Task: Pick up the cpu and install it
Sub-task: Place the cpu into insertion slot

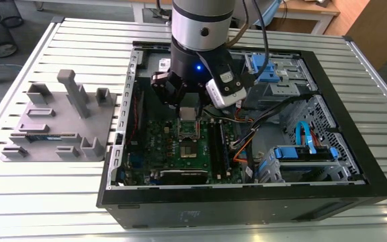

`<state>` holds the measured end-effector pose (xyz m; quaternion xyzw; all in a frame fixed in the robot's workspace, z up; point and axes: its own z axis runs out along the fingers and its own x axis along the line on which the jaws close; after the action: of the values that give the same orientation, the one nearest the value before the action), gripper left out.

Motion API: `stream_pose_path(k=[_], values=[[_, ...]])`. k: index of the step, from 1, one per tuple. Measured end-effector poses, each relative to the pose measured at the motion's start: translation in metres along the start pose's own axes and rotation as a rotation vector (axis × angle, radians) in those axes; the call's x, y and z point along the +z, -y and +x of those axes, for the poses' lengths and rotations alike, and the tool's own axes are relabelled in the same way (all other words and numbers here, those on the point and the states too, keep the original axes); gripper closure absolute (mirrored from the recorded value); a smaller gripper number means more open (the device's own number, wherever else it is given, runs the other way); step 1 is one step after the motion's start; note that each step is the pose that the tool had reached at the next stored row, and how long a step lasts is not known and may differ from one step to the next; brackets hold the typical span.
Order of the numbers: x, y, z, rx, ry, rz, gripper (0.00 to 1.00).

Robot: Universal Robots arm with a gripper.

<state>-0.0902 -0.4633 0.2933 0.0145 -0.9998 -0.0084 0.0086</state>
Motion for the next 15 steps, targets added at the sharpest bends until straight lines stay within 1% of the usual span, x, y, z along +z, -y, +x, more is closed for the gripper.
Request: stream_pose_path(k=[7, 13, 15], values=[[0.0058, 0.0001, -0.0001, 0.000, 0.0000, 0.0002, 0.53], [0.0074, 0.0001, -0.0001, 0.000, 0.0001, 0.0002, 0.53], [0.0091, 0.0001, -0.0001, 0.000, 0.0001, 0.0001, 0.53]])
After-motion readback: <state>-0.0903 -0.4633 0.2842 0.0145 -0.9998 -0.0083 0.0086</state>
